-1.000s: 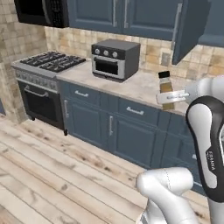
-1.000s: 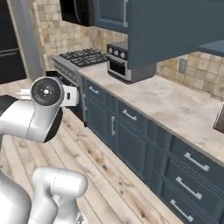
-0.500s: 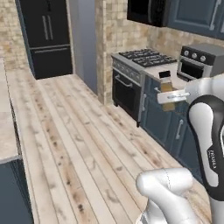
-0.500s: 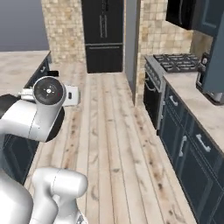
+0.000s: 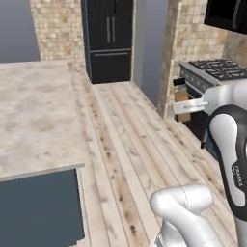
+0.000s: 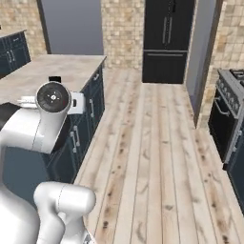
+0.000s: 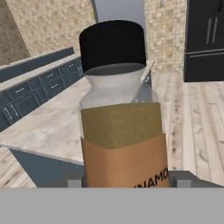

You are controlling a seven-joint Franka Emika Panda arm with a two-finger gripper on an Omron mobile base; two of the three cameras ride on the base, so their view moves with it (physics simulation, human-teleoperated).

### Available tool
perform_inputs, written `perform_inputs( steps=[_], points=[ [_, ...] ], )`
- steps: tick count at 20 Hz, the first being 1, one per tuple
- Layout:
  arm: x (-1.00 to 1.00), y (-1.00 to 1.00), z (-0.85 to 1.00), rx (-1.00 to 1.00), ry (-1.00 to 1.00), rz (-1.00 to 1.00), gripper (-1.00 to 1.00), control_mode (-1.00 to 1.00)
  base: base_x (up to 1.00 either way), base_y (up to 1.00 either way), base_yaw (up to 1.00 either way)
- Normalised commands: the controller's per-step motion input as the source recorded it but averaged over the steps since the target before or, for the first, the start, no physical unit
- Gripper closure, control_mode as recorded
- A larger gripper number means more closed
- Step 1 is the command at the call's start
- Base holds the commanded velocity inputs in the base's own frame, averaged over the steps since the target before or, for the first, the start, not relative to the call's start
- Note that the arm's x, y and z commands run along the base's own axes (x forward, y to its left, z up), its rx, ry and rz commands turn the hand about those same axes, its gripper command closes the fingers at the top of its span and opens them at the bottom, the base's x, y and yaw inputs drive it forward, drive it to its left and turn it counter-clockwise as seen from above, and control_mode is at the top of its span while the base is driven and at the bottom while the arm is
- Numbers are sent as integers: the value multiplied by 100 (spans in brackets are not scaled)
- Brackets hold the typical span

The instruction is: Take the cinnamon bottle from the cabinet and place it on the dining table, next to the plate with the cupcake. Then take the chocolate from the dining counter and place it on the cupcake plate.

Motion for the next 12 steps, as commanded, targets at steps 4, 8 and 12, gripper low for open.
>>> perform_inputs(
  steps=[4, 8, 12],
  points=[
    [0, 0, 0, 0, 0, 0, 100, 100, 22, 100, 13],
    [0, 0, 0, 0, 0, 0, 100, 100, -4, 100, 22],
    [0, 0, 0, 0, 0, 0, 100, 100, -9, 100, 35]
  ],
)
